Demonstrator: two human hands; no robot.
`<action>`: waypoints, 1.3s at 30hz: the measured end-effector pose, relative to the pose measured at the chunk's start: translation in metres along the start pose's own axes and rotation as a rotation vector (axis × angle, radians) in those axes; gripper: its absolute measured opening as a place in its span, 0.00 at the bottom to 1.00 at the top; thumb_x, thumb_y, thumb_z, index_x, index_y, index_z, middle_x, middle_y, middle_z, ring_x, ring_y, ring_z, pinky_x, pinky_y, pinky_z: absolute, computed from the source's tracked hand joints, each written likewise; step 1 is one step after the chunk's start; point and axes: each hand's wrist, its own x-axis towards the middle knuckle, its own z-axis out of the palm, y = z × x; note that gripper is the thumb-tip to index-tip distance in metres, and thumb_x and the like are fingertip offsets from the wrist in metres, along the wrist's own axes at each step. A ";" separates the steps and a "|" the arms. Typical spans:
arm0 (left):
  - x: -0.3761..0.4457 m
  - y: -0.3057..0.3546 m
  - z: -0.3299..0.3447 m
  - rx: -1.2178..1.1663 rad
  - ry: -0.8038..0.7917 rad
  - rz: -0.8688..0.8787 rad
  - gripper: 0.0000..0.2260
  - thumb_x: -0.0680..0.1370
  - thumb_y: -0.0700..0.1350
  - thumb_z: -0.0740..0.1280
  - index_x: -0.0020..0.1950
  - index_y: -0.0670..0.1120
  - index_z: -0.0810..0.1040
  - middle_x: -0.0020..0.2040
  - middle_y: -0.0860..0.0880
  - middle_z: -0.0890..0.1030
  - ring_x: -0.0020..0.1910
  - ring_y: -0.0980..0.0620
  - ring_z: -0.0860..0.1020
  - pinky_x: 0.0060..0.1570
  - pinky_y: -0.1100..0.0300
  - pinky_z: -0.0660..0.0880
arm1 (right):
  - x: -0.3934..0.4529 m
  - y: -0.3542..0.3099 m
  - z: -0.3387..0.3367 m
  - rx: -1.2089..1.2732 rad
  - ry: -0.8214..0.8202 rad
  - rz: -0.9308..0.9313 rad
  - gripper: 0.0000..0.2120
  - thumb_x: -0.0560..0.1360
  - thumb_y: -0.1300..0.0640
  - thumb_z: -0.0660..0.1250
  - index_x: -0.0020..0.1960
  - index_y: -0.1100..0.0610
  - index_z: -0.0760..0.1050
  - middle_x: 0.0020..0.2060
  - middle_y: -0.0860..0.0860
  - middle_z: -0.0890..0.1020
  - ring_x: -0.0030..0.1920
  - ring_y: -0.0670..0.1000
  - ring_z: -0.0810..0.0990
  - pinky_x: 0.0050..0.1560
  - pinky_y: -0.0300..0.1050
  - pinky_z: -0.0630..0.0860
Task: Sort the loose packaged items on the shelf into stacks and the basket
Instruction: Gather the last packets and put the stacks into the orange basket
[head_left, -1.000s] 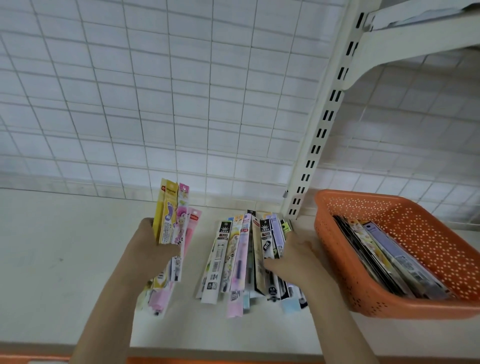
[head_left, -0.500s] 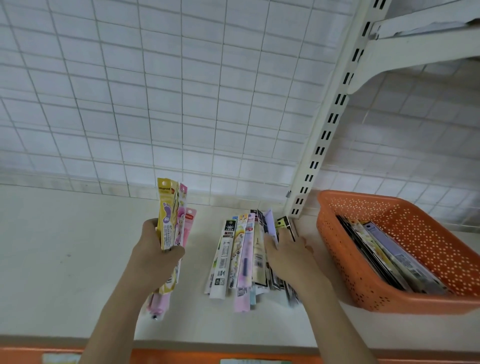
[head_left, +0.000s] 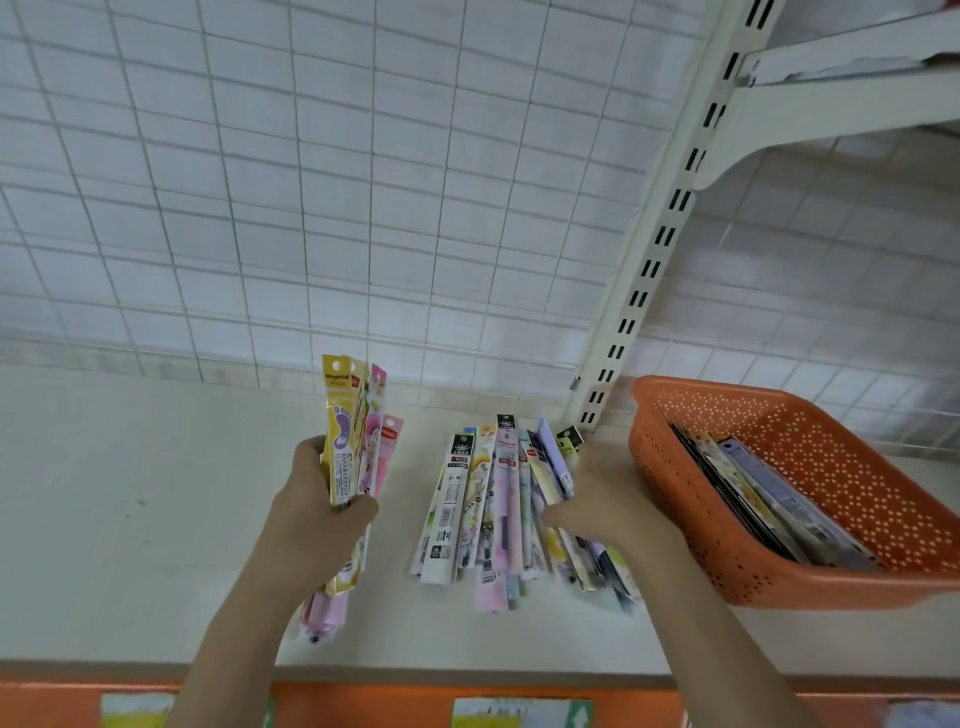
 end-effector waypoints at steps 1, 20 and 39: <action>0.000 0.000 -0.001 -0.007 0.002 0.000 0.22 0.74 0.34 0.64 0.66 0.44 0.62 0.42 0.52 0.75 0.37 0.52 0.75 0.31 0.60 0.70 | 0.000 -0.001 -0.001 -0.013 -0.017 0.010 0.35 0.72 0.54 0.68 0.72 0.61 0.55 0.33 0.49 0.67 0.30 0.45 0.68 0.29 0.38 0.65; -0.007 0.022 0.010 -0.035 0.074 0.057 0.21 0.74 0.33 0.64 0.64 0.43 0.64 0.42 0.53 0.74 0.38 0.54 0.75 0.33 0.59 0.70 | -0.019 0.010 -0.030 0.398 0.228 -0.261 0.23 0.71 0.57 0.66 0.60 0.48 0.58 0.42 0.49 0.70 0.31 0.47 0.72 0.28 0.40 0.67; -0.043 0.090 0.098 -0.065 0.169 0.130 0.18 0.73 0.34 0.63 0.60 0.46 0.65 0.34 0.49 0.73 0.21 0.46 0.72 0.23 0.60 0.65 | 0.027 0.174 -0.095 0.631 0.233 -0.032 0.38 0.72 0.62 0.68 0.74 0.55 0.50 0.54 0.55 0.74 0.46 0.54 0.77 0.44 0.49 0.76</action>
